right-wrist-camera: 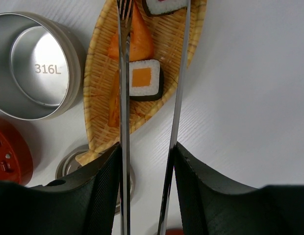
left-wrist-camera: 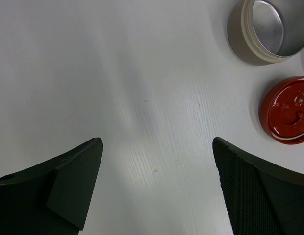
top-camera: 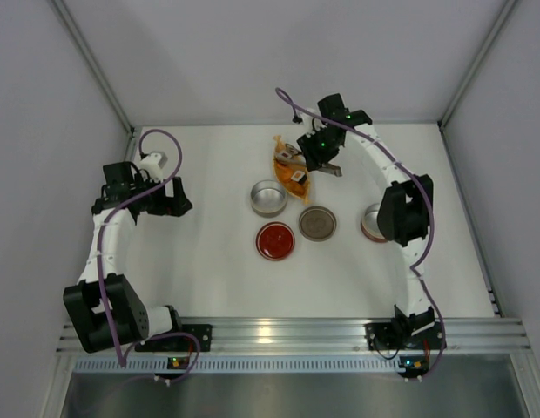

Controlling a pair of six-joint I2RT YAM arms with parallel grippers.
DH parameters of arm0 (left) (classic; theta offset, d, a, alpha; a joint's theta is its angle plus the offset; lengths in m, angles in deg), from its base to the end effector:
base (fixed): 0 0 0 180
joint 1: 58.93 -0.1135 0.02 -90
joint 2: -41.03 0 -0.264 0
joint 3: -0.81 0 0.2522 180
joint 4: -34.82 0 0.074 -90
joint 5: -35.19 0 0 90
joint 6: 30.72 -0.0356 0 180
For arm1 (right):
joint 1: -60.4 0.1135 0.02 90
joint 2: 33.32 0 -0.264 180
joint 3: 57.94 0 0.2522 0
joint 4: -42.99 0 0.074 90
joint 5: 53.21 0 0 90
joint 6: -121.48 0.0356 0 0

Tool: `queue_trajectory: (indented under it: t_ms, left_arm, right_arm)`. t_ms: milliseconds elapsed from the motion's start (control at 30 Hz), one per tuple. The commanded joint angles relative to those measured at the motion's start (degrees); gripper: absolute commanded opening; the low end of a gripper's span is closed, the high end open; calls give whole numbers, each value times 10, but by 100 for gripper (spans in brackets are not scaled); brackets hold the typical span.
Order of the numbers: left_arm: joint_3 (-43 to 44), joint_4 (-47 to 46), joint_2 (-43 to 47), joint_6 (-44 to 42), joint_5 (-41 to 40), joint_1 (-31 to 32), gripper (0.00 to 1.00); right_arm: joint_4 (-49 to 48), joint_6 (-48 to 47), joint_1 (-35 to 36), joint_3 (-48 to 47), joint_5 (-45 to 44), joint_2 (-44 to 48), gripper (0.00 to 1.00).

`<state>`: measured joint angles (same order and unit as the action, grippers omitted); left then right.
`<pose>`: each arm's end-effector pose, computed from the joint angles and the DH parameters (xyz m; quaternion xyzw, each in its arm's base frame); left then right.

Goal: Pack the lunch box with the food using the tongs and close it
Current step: Pick up the fake food from the plate.

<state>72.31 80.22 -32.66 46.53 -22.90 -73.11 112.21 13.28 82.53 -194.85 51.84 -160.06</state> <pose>0.2646 0.0474 0.2803 0.0882 0.8975 -0.1682 0.3979 0.4429 0.1901 0.2766 -0.3622 0.8848 0.1352 0.2600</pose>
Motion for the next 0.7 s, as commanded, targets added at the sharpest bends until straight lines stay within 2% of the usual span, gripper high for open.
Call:
queue_trajectory:
  t_ms: [0,667]
  left_arm:
    - [4,-15,-12,5,14,-2,98]
    - [4,-20,-22,11,18,-2,98]
  right_arm:
    - [-40,4,12,-43,9,-4,44]
    - [-48,-10,12,-24,1,32,44]
